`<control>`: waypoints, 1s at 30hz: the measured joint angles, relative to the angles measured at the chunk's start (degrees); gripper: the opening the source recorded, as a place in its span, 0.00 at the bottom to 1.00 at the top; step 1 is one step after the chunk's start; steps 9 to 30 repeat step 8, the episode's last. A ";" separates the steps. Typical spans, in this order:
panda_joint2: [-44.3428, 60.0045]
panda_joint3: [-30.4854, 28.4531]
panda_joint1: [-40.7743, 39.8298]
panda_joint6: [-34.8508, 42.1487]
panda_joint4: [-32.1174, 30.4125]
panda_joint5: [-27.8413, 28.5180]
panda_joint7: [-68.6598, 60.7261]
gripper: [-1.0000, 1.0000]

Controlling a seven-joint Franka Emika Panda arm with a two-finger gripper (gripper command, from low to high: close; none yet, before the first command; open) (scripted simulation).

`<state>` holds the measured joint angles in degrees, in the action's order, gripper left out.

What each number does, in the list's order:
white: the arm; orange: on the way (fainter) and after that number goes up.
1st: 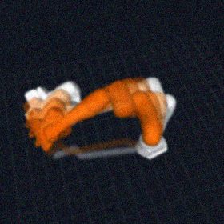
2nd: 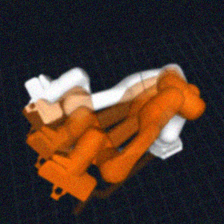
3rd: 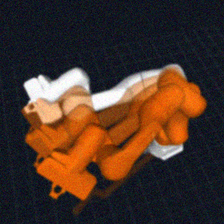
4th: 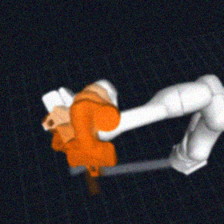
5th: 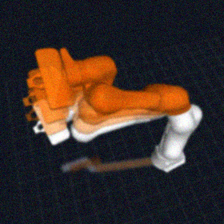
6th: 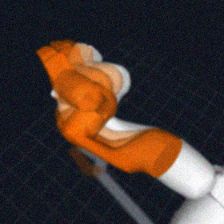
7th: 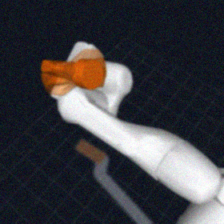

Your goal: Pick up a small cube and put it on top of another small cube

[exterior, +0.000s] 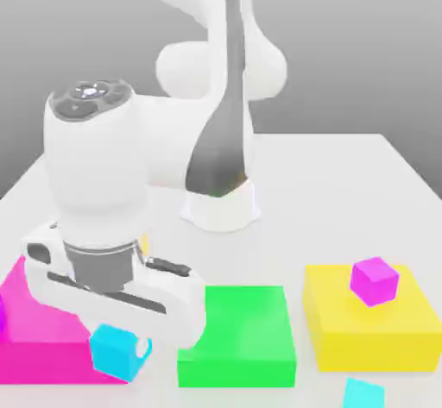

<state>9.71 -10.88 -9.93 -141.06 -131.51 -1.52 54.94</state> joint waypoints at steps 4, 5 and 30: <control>0.50 -5.68 -6.26 1.02 1.21 -3.06 1.39 0.00; 2.08 -6.55 -7.58 -0.09 1.49 -4.30 1.22 1.00; 2.08 -6.55 -7.58 -0.09 1.49 -4.31 1.22 1.00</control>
